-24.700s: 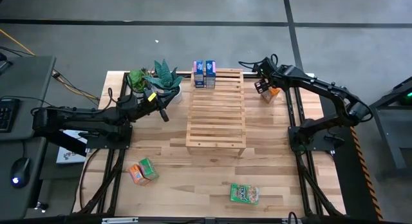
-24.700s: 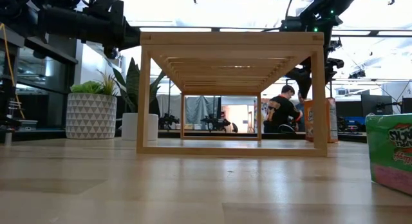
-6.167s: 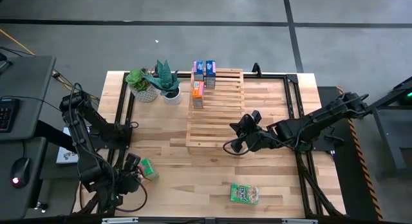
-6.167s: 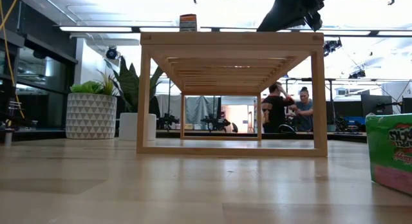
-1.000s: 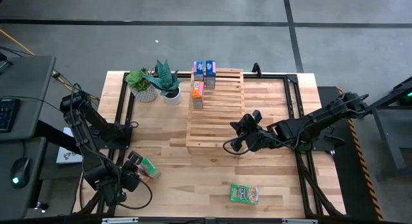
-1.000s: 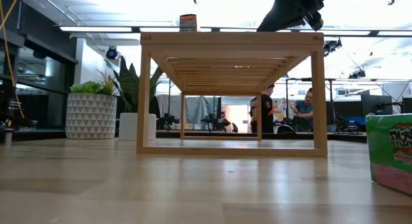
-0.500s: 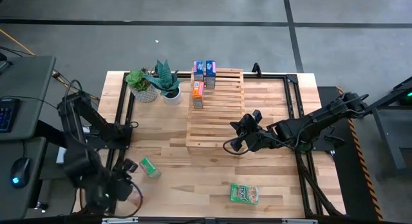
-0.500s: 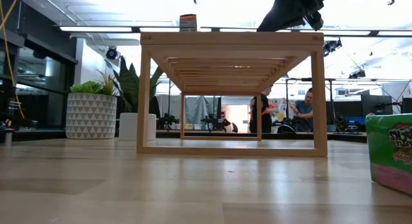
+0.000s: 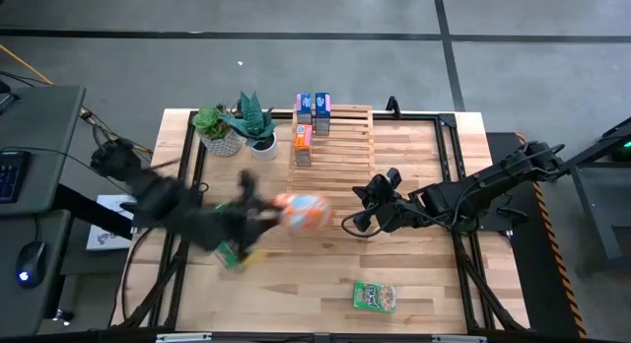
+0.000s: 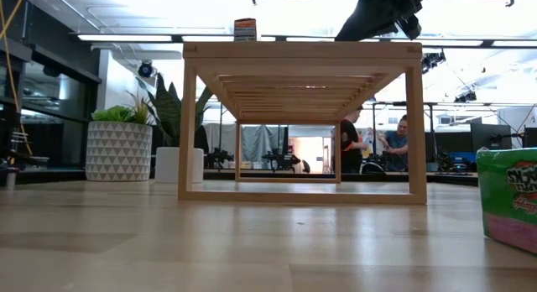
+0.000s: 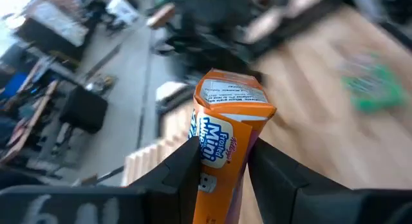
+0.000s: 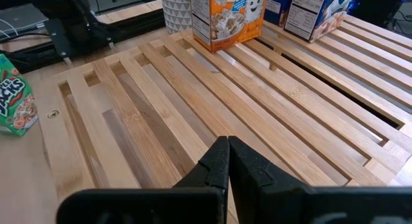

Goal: Stack cereal on shelf
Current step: Put the orange cereal box on the shelf aligned with the other orange cereal box

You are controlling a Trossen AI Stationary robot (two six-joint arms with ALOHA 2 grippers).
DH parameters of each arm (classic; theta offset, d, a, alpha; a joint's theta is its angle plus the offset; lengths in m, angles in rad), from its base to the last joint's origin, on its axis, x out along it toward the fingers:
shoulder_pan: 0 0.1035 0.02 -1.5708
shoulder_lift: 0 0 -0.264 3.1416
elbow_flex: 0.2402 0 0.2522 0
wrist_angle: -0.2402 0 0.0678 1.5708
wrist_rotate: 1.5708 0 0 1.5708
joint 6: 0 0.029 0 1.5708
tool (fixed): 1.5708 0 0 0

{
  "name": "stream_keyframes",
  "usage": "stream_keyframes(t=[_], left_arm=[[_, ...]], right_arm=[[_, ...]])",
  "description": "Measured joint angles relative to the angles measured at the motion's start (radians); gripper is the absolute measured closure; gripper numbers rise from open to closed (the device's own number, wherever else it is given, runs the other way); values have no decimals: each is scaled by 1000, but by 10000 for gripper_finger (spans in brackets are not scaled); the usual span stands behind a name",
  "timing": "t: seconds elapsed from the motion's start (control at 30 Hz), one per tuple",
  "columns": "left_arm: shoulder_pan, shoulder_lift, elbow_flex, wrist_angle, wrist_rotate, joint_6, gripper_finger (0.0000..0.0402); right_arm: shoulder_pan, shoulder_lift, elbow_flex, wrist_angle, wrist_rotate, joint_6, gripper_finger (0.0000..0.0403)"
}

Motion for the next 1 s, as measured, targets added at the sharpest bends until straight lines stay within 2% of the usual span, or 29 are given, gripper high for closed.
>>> stream_keyframes(t=[0.1,0.23,0.4,0.5,0.63,0.7,0.83,1.0], left_arm=[[179,18,8,131,42,85,289],[371,23,45,139,93,40,289],[522,27,45,126,314,-77,289],[554,46,47,137,402,-100,289],[557,108,47,127,414,-111,289],[557,152,71,56,412,-134,289],[557,251,191,-83,398,-172,289],[561,359,396,-161,387,-185,289]], right_arm=[[0,0,0,-13,1,0,402],[0,0,-1,-39,2,-34,402],[0,0,-1,-68,-1,-45,402],[0,0,-1,-73,-1,-53,402],[0,0,-1,-68,13,-64,402],[0,0,-1,-66,22,-64,402],[0,0,-1,-66,26,-61,402],[0,0,0,-66,25,-61,402]])
